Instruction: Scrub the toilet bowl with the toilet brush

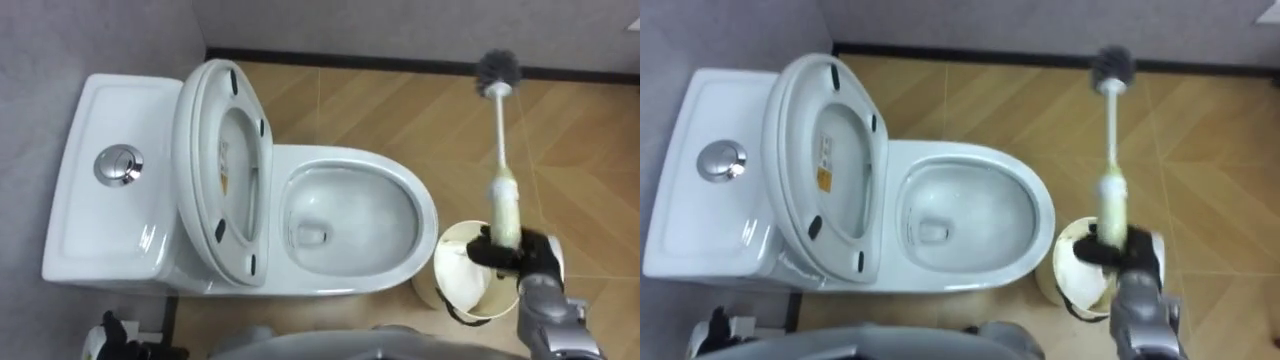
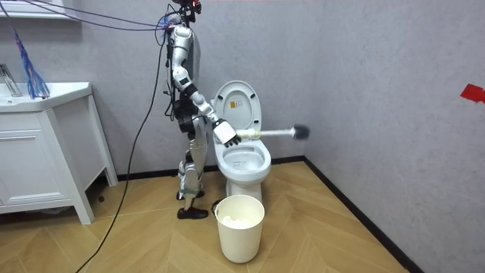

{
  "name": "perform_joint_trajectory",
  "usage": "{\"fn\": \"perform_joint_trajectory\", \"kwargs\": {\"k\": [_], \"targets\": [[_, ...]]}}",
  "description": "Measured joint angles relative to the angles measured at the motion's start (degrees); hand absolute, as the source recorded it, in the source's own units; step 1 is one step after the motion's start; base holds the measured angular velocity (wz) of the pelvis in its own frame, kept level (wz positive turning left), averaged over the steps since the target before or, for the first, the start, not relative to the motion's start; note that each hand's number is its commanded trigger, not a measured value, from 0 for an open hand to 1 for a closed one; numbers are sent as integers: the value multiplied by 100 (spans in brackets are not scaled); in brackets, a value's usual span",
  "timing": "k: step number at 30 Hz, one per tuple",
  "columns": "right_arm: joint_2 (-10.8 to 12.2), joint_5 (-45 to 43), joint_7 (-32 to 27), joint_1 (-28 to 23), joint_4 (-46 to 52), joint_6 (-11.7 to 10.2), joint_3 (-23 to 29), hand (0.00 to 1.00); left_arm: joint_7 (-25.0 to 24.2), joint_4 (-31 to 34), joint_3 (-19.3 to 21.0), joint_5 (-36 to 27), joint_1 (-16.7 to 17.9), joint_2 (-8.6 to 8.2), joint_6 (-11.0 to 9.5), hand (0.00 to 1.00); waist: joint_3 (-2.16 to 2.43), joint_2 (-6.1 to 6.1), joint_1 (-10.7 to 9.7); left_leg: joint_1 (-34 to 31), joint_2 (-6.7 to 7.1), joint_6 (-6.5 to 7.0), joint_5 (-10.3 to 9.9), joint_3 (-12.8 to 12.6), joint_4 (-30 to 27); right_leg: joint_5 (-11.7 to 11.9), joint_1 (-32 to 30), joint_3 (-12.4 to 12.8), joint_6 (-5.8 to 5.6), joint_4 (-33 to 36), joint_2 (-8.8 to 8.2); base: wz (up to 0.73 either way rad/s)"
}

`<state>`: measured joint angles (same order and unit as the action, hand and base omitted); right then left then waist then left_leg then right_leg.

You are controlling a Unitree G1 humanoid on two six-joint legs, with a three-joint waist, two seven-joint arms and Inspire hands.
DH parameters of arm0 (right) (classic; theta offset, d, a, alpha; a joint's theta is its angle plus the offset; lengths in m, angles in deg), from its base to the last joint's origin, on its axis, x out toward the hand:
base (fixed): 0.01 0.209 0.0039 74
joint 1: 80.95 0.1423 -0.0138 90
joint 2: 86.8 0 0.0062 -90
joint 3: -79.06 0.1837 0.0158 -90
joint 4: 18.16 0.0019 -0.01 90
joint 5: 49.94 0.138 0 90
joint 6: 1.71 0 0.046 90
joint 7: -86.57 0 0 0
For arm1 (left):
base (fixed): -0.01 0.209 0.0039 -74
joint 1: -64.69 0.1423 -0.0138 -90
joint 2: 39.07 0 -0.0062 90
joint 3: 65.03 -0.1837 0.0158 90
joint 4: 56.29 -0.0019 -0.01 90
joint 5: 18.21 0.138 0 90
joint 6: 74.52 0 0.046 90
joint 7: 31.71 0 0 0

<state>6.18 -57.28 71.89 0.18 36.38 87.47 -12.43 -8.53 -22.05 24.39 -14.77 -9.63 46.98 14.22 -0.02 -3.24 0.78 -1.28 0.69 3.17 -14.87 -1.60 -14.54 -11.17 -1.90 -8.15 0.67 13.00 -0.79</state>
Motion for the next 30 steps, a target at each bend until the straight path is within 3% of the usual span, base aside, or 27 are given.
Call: {"fn": "perform_joint_trajectory", "kwargs": {"k": [2, 9, 14, 17, 22, 30], "targets": [[-32, -772, -1, -4, 17, -42, -205, 100, -1, 14, -1, 19, -5, 2, 0, 0, -1, -7, 101, 53, -9, 0, 0, -36, 8, 28, 57, 16, -5, -39, 0, -6], [-40, -2412, 245, -126, -38, -65, -575, 100, -126, 73, 95, 199, -108, 5, -24, 0, -4, -39, 154, -9, 4, 18, 24, 39, 101, 51, 33, -60, -13, -34, -8, 5], [-50, -3166, 297, -335, -238, -60, -629, 100, -97, 230, 516, 763, -183, 37, -175, 0, -5, -144, 323, -68, 16, 15, 27, 157, 50, 53, 47, -221, -10, -37, -23, 11], [-53, -3307, 296, -455, -267, -66, -626, 100, 8, 520, 597, 876, -159, 54, -179, 0, -25, -195, 321, -180, 33, 15, 27, 274, -43, 53, 37, -403, -11, -52, -42, 26], [-74, -3377, 295, -499, -655, -89, -619, 100, 152, 857, 609, 1185, -41, 53, -234, 0, -10, -239, 340, -336, 102, 17, 35, 658, -126, 52, 70, -759, -13, -62, -96, 37], [-78, -3218, 276, -773, -1199, -114, -614, 100, 681, 2362, 610, 1648, 650, 3, -315, 0, -5, -226, 766, -405, 118, 2, 46, 869, -130, 48, 107, -1112, -18, -108, -108, 16]]}}
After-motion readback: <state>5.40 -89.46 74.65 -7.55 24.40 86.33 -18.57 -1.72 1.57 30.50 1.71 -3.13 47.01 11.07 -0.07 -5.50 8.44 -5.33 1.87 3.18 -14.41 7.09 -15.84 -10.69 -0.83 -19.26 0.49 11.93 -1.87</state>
